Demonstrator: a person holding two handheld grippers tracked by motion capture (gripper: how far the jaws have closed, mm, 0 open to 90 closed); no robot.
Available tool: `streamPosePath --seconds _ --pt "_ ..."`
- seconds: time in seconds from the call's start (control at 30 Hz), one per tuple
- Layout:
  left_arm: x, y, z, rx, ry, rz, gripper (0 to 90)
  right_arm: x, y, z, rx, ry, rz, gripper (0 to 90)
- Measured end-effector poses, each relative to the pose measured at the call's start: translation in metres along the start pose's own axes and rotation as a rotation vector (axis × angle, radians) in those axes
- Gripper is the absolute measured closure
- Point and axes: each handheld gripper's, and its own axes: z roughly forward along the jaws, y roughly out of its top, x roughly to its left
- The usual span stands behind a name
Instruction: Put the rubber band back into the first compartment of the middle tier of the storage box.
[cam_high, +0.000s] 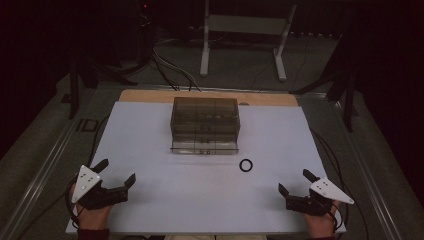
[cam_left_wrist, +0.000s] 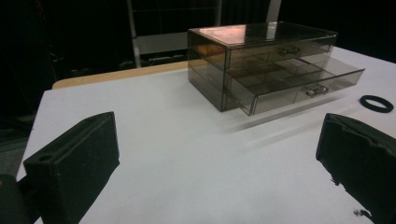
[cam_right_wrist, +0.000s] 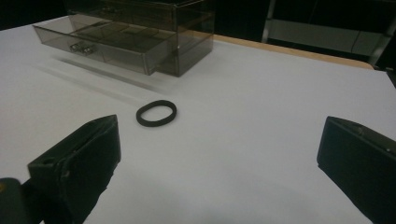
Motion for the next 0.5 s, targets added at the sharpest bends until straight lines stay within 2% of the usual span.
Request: streamPosePath --seconds 0.17,0.5 --pt "-0.0001 -0.0011 0.0011 -0.002 0.011 0.0 0.2 0.0018 0.0014 -0.0009 0.0 -0.004 -0.002 0.0" --pt "-0.0002 -0.0027 0.0022 0.007 0.016 -0.003 0.2 0.002 0.0039 -0.002 -0.001 -0.004 0.037 0.0"
